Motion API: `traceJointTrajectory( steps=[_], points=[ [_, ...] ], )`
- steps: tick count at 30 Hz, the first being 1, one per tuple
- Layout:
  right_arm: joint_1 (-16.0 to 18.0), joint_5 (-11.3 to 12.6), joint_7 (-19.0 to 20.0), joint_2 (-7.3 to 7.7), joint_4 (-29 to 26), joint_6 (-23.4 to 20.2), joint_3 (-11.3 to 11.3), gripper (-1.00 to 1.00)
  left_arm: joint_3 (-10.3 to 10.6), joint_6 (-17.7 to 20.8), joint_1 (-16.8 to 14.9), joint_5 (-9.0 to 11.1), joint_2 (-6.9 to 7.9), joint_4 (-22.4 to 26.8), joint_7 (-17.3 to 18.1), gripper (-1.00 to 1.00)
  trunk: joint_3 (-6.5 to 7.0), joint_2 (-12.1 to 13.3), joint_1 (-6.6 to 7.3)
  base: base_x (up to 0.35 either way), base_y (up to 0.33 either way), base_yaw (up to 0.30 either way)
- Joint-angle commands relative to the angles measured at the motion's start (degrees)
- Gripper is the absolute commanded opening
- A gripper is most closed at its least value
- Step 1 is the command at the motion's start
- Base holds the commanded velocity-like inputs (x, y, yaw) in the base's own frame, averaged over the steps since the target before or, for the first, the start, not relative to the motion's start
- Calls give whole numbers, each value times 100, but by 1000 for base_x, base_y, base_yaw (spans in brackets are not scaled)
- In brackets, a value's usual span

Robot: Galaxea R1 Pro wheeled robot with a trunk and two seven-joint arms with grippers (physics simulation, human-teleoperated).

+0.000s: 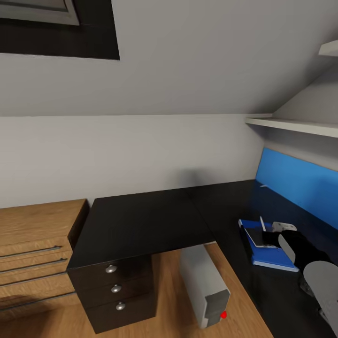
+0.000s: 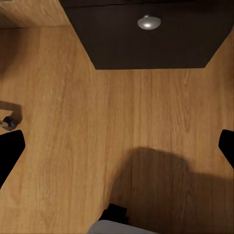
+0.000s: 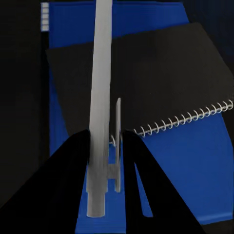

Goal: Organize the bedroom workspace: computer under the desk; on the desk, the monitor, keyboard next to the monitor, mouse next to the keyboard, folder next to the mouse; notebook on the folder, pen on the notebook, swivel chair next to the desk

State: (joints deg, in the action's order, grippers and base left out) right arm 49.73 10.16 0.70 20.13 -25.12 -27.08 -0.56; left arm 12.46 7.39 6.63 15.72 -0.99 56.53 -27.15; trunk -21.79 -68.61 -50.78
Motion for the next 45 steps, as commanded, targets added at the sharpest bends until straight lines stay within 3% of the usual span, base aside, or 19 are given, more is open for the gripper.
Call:
traceJointTrajectory(
  steps=[1, 13, 25, 33, 45],
  points=[
    [2, 33, 11, 1, -9, -26, -7, -100, 13, 26, -1, 31, 2, 15, -36, 100, -6, -3, -4, 303, 0, 0],
    [2, 9, -91, 0, 9, 290, -6, -100, 13, 26, -3, 40, -3, 7, -36, 100, -6, -3, -4, 192, -46, 0],
    [2, -3, -672, 0, 314, 353, 3, -100, -9, 37, 2, 52, -5, 74, -69, 100, -6, -3, -4, 24, -22, 0],
    [2, -5, -837, 0, 387, 336, 3, -100, -19, 35, 0, 62, -19, 159, -87, 100, -6, -3, -4, 0, 0, 0],
    [2, -148, -894, 1, 385, 322, -4, -100, 0, -130, 0, 62, -33, 198, -88, 100, -221, -485, -267, 0, 0, 0]
  ],
)
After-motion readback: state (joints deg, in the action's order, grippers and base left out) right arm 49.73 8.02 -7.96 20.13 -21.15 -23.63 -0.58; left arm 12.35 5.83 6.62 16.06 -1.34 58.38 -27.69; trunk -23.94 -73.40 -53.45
